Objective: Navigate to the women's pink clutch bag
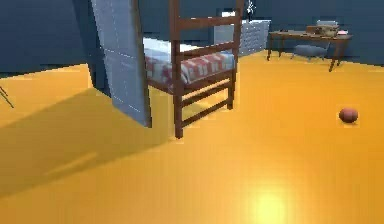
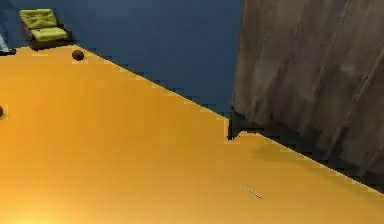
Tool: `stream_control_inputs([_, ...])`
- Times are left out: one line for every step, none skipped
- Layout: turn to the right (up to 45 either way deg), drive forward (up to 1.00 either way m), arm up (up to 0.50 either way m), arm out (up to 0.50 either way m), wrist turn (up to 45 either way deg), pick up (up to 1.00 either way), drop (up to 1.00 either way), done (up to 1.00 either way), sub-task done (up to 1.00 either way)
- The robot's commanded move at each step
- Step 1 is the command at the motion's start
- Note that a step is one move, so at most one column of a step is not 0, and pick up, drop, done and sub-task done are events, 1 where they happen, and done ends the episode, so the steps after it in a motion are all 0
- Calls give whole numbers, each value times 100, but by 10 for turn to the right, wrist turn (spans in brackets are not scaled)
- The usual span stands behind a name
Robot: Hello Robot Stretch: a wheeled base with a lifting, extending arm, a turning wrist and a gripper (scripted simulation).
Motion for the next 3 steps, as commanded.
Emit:
stream_control_inputs([-360, 0, 0, 0, 0, 0, 0, 0, 0])
stream_control_inputs([0, 100, 0, 0, 0, 0, 0, 0, 0])
stream_control_inputs([0, 100, 0, 0, 0, 0, 0, 0, 0])
